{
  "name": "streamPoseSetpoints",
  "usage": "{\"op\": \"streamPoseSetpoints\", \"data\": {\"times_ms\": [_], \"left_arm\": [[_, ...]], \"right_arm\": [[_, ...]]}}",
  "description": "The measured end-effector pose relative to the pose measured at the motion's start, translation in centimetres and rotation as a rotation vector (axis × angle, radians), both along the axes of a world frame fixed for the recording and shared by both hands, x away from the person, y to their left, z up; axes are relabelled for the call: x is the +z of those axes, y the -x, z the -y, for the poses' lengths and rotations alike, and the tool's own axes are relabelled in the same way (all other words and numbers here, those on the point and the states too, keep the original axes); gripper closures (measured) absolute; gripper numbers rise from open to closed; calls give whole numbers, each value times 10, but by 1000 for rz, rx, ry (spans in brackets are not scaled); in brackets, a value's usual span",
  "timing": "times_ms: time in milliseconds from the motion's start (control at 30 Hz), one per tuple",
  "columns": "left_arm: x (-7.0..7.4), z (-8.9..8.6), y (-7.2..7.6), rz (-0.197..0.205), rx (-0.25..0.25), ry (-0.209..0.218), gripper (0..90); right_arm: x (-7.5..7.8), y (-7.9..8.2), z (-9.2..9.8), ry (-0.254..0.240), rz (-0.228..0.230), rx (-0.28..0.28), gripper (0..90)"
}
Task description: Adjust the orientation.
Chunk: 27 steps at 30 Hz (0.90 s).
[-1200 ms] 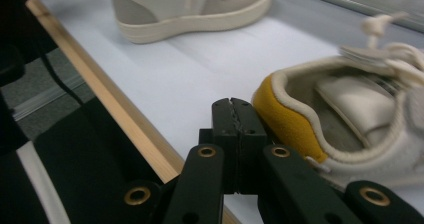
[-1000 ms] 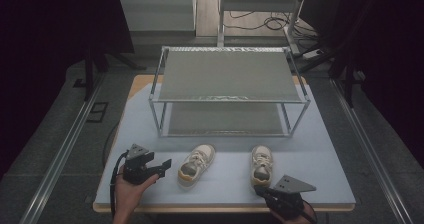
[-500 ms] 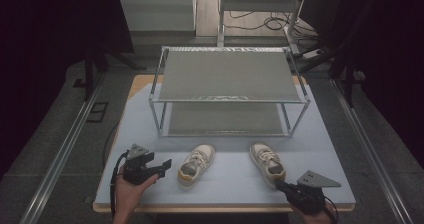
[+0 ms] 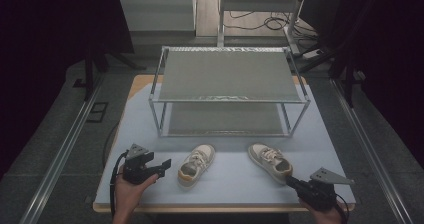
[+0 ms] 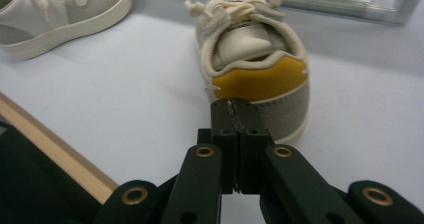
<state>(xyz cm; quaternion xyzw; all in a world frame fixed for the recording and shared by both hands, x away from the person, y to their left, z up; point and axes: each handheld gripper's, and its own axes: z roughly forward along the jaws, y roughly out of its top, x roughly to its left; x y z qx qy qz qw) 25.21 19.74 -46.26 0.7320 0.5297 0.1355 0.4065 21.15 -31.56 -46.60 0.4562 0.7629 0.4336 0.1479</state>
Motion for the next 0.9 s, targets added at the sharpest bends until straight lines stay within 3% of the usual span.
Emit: {"op": "streamPoseSetpoints", "data": {"times_ms": [233,333,433,467,533,733,900], "left_arm": [[1,-2,-1,5,0,5,265],[3,-2,0,13,-2,7,265],[6,-2,1,21,-7,9,265],[8,-1,2,26,-12,6,265],[11,-1,3,34,-16,7,265],[20,2,8,41,-31,8,265],[29,9,14,51,-47,-3,229]], "right_arm": [[4,1,6,-27,4,-4,821],[11,5,4,-34,27,6,781],[25,12,0,-55,89,1,651],[31,14,-2,-48,128,-3,590],[32,13,-4,-38,140,-13,522],[31,1,-7,-18,134,-31,383],[35,-8,-13,13,144,-34,321]]}}
